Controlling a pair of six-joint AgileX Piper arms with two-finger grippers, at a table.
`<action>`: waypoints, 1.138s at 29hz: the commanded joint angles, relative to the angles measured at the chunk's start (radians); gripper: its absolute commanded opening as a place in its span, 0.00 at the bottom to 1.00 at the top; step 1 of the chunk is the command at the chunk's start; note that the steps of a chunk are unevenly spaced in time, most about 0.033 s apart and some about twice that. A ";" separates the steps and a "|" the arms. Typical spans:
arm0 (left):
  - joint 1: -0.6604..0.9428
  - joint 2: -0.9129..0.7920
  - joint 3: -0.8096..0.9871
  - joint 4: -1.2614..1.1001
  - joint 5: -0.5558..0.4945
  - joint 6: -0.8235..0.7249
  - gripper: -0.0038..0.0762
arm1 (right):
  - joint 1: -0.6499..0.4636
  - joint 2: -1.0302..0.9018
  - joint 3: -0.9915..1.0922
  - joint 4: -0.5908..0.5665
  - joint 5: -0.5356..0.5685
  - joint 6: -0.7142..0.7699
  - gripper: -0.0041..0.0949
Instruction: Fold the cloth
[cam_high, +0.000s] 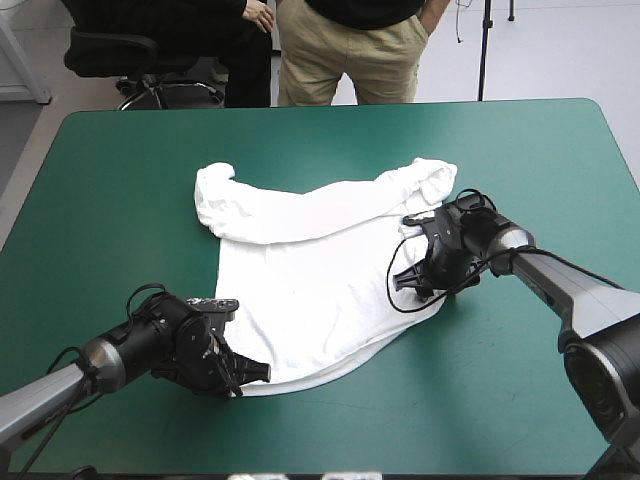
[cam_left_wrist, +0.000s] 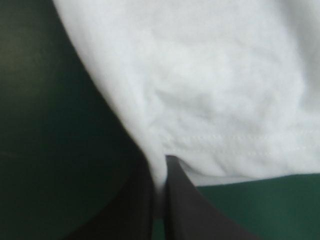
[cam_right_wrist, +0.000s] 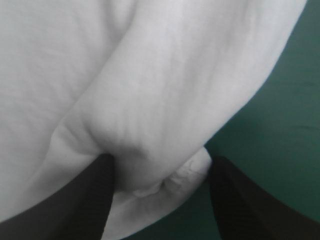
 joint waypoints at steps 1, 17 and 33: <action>-0.002 0.025 0.017 0.061 -0.053 -0.002 0.03 | 0.000 -0.015 0.009 0.010 -0.035 0.008 0.59; 0.010 -0.006 -0.121 0.204 0.013 -0.007 0.03 | -0.022 -0.078 -0.019 0.023 0.002 -0.013 0.02; 0.149 -0.050 -0.853 0.300 0.007 0.135 0.03 | -0.024 -0.415 -0.423 0.016 0.041 -0.132 0.02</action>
